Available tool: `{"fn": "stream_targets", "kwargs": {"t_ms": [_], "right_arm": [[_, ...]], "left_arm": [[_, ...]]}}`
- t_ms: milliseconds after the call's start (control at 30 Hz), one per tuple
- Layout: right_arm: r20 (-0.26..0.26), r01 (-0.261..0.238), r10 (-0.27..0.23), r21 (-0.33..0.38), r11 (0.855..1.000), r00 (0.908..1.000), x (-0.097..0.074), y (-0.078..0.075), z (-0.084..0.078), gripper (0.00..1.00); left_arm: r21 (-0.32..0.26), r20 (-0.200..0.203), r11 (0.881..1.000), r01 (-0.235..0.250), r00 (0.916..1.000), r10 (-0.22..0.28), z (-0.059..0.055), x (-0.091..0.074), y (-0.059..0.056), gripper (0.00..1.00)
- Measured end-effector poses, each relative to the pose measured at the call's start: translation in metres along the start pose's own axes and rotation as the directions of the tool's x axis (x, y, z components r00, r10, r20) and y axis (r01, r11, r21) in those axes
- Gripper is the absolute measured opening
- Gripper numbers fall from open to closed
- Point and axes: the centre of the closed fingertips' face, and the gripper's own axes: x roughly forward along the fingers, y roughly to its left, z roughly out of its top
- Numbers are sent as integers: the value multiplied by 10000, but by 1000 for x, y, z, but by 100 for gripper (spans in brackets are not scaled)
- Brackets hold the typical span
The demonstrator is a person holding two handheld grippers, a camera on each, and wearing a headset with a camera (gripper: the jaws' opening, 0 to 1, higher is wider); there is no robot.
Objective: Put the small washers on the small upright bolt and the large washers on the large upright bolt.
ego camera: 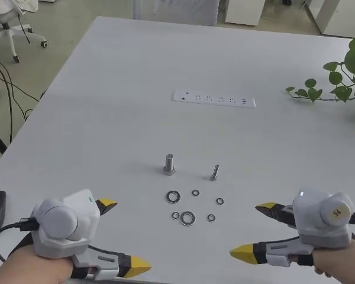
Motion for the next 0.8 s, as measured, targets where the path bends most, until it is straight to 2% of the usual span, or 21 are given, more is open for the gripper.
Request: {"fn": "stream_targets", "kwargs": {"t_ms": [200,333,500,567,633,700,733,800], "right_arm": [[-471,66,-77,-228,9997,9989,7,-4,8,78],[-696,26,-64,-535,9986,9976,13,-2,16,76],[-1355,-254,77,-1294,9913,9907,26,3,16,73],[-1433,-301,105,-1355,9903,9896,31,6,18,72],[-1625,-366,108,-1569,9869,9867,35,7,17,71],[-1808,-391,57,-1817,9826,9835,36,7,18,71],[-1912,-441,42,-2046,9779,9815,38,8,18,71],[-2088,-446,-67,-2403,9697,9779,41,7,19,71]], "left_arm": [[38,-144,10000,3,9999,-3,-4,0,1,94],[-112,-72,9999,32,10000,-33,-4,-2,1,94],[-44,-227,9998,169,9996,-170,-9,-1,-3,94],[-52,-264,9998,188,9995,-190,-10,-1,-4,94],[-121,-278,9998,175,9995,-178,-11,-1,-3,94],[-148,-117,9998,160,9998,-161,-9,-2,-3,94],[-94,3,9998,159,9999,-159,-7,-2,-3,94],[-157,-44,9998,154,9999,-154,-7,-3,-3,94]]}}
